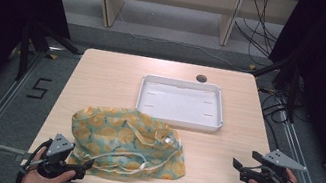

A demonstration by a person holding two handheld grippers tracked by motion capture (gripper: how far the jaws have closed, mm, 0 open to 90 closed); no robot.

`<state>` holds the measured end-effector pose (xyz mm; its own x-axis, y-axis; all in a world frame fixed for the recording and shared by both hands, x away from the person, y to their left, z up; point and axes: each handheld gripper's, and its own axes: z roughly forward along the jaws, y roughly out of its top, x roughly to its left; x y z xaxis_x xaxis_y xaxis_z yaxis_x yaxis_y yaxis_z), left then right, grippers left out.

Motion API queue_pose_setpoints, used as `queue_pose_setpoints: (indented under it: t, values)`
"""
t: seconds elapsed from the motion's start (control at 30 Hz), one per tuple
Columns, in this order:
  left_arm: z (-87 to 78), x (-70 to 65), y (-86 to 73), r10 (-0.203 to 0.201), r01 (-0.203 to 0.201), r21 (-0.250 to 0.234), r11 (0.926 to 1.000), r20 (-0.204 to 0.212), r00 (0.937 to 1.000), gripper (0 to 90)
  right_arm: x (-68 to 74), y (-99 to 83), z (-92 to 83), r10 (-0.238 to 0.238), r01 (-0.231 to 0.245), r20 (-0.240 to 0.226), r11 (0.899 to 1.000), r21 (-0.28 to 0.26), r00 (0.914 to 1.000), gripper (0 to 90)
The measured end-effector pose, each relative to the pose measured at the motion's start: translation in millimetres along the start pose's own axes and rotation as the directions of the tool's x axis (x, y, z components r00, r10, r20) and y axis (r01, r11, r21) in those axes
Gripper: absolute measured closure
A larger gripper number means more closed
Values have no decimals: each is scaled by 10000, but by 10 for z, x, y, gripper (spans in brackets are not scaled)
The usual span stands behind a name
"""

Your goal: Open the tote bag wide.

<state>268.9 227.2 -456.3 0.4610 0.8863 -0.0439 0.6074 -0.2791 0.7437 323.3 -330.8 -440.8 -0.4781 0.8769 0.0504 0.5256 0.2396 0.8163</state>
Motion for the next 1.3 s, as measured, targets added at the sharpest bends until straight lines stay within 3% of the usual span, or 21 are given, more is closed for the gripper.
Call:
queue_pose_setpoints:
  t: [0.03,0.07,0.2,0.3,0.33,0.4,0.43,0.53,0.57,0.67,0.7,0.73,0.9,0.93,1.0,1.03,1.1,1.17,1.2,1.27,1.3]
  values:
    - [-5,9,4,259,-259,60,9996,-11,9997,162,0,0,0,0,0,0,10000,0,10000,233]
    - [4,2,-1,107,-107,54,9999,48,9999,162,27,-3,-6,474,-474,-31,9989,27,9989,234]
    - [4,-1,5,250,-250,127,9996,-15,9997,161,20,-6,3,390,-390,-70,9992,17,9992,232]
    - [4,0,5,263,-263,143,9996,-14,9997,161,-5,1,14,-1,1,-59,9999,126,10000,232]
    - [5,0,6,258,-258,130,9996,-17,9997,161,22,-4,17,346,-345,-97,9993,124,9994,232]
    - [-9,14,12,505,-504,267,9984,-32,9987,161,28,-1,15,352,-350,-107,9992,171,9993,232]
    - [-5,6,7,318,-317,260,9992,3,9995,161,28,1,15,367,-365,-133,9992,179,9992,231]
    - [1,10,9,405,-407,218,9989,94,9991,161,-11,4,32,-186,186,-87,9998,-9,9998,232]
    - [0,13,10,483,-485,229,9986,83,9988,161,27,3,28,243,-241,-165,9996,122,9996,232]
    - [-4,6,14,483,-483,217,9986,12,9988,161,47,22,48,181,-177,-202,9996,198,9996,232]
    - [-4,4,14,469,-469,203,9987,7,9989,161,21,31,64,-241,246,-343,9996,136,9991,237]
    - [-6,3,14,475,-475,200,9987,0,9989,161,58,30,74,26,-22,-352,9999,103,9994,248]
    - [12,-24,17,205,-205,14,9998,-9,9998,162,136,115,177,-545,551,-700,9985,73,9961,231]
    - [7,-27,28,482,-482,156,9987,-5,9988,162,168,133,211,-590,589,-810,9983,-30,9950,223]
    - [34,-56,26,345,-344,-62,9994,68,9994,165,219,190,296,-1166,1141,-1035,9930,-295,9878,214]
    - [28,-63,29,378,-378,29,9993,4,9993,165,264,213,300,-968,972,-1283,9953,-34,9870,211]
    - [21,-67,28,335,-335,33,9994,1,9994,165,334,276,394,-1542,1494,-1614,9879,-413,9748,207]
    - [32,-78,27,156,-154,-176,9997,129,9998,165,424,320,467,-1768,1714,-1929,9842,-445,9652,196]
    - [17,-64,34,514,-513,-15,9987,104,9986,165,484,352,532,-1969,1905,-2204,9804,-501,9553,196]
    - [14,-85,35,537,-538,75,9985,90,9985,165,609,398,617,-2165,2111,-2409,9763,-481,9461,205]
    - [11,-93,39,624,-625,136,9980,91,9980,165,652,429,670,-2476,2428,-2473,9688,-502,9368,210]
